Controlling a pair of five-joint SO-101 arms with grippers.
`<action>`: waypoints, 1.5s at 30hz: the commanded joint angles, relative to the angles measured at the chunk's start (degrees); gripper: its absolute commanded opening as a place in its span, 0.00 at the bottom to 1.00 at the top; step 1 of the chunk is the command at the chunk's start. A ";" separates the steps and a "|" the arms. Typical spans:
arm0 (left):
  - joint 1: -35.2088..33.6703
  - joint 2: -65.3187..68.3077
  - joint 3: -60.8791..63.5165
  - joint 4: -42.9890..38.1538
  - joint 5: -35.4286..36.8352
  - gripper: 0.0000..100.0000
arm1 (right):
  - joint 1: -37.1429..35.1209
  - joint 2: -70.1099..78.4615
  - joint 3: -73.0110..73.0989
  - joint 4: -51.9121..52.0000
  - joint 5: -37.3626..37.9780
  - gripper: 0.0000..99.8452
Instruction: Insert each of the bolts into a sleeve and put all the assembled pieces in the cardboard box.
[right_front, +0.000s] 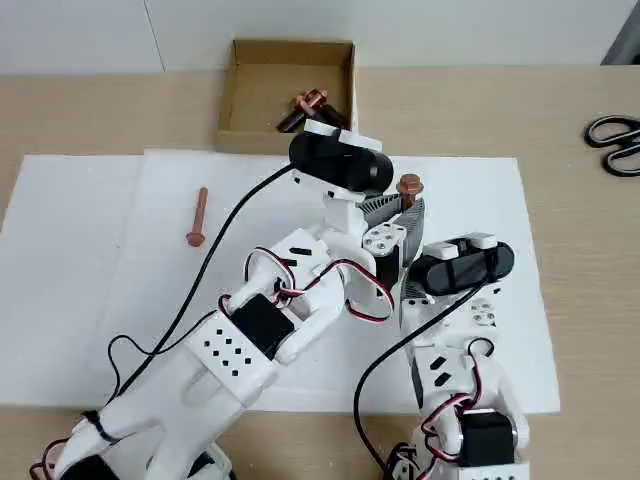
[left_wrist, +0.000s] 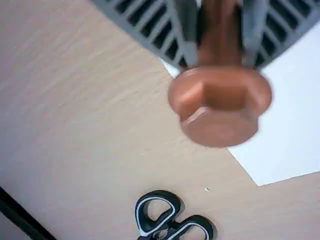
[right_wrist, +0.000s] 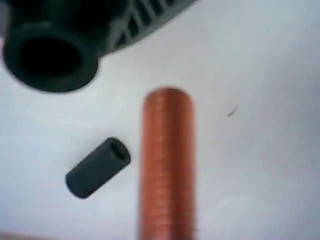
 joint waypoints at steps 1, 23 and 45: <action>-0.26 -2.55 -0.57 -1.67 -0.44 0.01 | 0.48 -0.92 -0.35 -1.89 -0.44 0.00; -0.26 -2.64 -0.57 -1.67 -0.44 0.01 | 0.13 -0.92 3.60 -13.14 -0.53 0.00; -8.18 -2.55 -0.57 -7.47 -0.44 0.01 | 0.04 -0.92 3.78 -12.97 -0.62 0.00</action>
